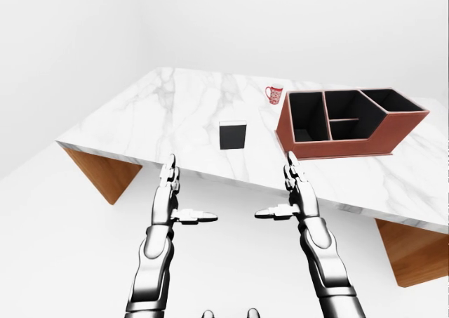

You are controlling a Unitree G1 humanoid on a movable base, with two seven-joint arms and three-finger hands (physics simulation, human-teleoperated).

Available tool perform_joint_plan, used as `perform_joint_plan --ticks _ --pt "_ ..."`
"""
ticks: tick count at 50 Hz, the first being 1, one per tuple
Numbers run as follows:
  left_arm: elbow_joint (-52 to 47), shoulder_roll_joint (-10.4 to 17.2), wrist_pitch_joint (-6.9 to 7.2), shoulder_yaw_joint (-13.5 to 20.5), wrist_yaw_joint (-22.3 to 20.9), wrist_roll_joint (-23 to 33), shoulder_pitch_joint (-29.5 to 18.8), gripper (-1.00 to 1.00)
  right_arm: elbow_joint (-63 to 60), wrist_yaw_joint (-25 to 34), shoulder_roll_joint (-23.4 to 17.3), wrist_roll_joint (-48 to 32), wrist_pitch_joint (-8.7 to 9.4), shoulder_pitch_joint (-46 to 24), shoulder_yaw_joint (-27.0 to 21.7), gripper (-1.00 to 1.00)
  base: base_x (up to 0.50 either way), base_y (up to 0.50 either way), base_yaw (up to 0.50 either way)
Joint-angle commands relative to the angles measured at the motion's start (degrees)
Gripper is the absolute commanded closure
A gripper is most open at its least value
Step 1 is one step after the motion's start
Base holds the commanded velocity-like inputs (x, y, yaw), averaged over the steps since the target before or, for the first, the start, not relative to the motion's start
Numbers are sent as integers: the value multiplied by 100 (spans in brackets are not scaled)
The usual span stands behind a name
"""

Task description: Pick up the book and place it in the left compartment of the caddy.

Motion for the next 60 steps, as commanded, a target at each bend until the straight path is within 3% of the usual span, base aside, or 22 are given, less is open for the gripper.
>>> perform_joint_plan --ticks 1,6,15,17,18,20,21,26,32,38,42,46,49,52,57,60 --pt "-73 -6 -85 16 -47 -64 32 -100 167 -1 -16 -3 -83 -69 -22 -100 5 -18 0" --pt "-74 -4 -106 -4 -45 -38 48 -100 140 -11 -16 -22 -65 -65 -16 -100 5 -18 0" --pt "291 13 -289 47 -25 -46 -90 -100 -24 -20 -14 -5 -144 28 -33 -100 5 -16 0" --pt "266 11 -275 41 -22 -47 -74 -100 -100 -48 -8 9 -134 59 -55 -100 0 0 0" --pt "224 8 -245 33 -13 -36 -56 -100 -188 3 5 116 -216 96 -73 -100 0 0 0" --pt "148 3 -187 22 -10 -35 -29 -100 -368 -89 2 98 -104 159 -112 -100 0 0 0" --pt "117 1 -162 18 -6 -33 -20 -100 -471 6 19 287 -157 206 -143 -100 0 0 0" --pt "334 12 -302 66 3 -66 -98 -100 -1081 -62 -97 247 84 407 -377 -100 0 0 0" --pt "368 17 -300 40 -20 -53 -102 -100 -1511 61 -116 346 131 656 -671 -100 0 0 0" --pt "307 13 -281 50 -23 -80 -79 -100 -2418 94 -50 359 531 985 -940 -100 0 0 0" --pt "135 3 -185 28 -20 -78 -17 -100 -3113 234 45 518 575 1294 -1324 -100 0 0 0" --pt "270 9 -279 57 -40 -117 -65 -100 -3175 475 93 631 575 1419 -1733 -100 0 0 0" --pt "250 9 -268 57 -42 -129 -59 -100 -3140 622 127 691 575 1465 -1984 -100 0 0 0" --pt "48 -2 -137 16 -24 -94 9 -100 -3328 821 177 963 575 1594 -2570 -100 0 0 0" --pt "-16 -7 -100 15 0 -79 29 -100 -3467 1040 281 1077 575 1613 -3028 -100 0 0 0" --pt "-184 -16 15 -16 5 -60 86 -100 -3490 1153 275 1277 575 1622 -3407 -100 0 0 0"
